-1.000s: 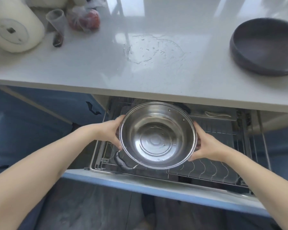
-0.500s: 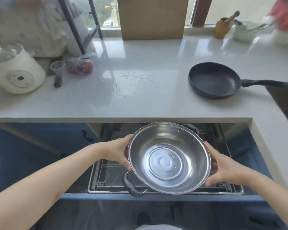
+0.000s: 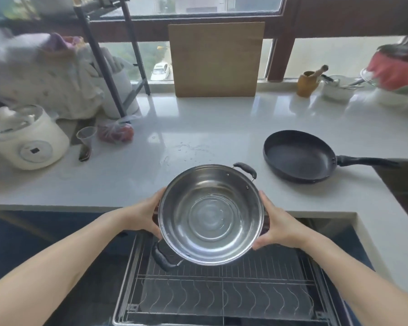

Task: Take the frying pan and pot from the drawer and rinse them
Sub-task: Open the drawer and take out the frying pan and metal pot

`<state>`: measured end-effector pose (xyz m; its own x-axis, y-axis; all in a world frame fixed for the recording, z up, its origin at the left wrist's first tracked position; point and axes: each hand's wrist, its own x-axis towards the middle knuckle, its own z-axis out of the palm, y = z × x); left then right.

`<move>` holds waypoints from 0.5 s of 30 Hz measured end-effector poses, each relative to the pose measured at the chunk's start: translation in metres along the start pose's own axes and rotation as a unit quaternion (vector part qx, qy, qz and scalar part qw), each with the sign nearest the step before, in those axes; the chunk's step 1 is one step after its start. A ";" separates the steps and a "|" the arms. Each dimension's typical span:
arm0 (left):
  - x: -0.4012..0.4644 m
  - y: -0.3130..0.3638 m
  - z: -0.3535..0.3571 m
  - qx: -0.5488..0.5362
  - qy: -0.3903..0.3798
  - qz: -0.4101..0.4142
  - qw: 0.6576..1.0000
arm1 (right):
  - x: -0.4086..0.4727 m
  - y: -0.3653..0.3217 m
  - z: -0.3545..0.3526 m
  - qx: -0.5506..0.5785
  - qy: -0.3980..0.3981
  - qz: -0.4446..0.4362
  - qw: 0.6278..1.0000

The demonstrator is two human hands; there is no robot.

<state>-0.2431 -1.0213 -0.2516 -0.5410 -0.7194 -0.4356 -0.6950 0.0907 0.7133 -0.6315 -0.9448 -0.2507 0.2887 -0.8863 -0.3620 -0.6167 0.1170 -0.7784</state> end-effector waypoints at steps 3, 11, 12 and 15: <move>0.016 -0.005 -0.017 -0.006 0.022 -0.027 0.999 | 0.038 0.003 -0.015 0.004 -0.020 -0.009 1.000; 0.078 -0.002 -0.075 0.005 0.070 -0.102 0.992 | 0.127 -0.010 -0.069 0.014 -0.032 -0.020 0.999; 0.087 -0.001 -0.081 0.012 0.078 -0.112 0.991 | 0.136 -0.011 -0.075 0.011 -0.033 -0.015 0.999; 0.108 0.001 -0.095 0.023 0.099 -0.140 0.985 | 0.160 -0.014 -0.091 0.002 -0.029 -0.011 1.000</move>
<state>-0.2575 -1.1642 -0.2457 -0.2259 -0.8405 -0.4925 -0.8271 -0.1015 0.5528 -0.6434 -1.1287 -0.2509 0.3449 -0.8608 -0.3744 -0.6066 0.1000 -0.7887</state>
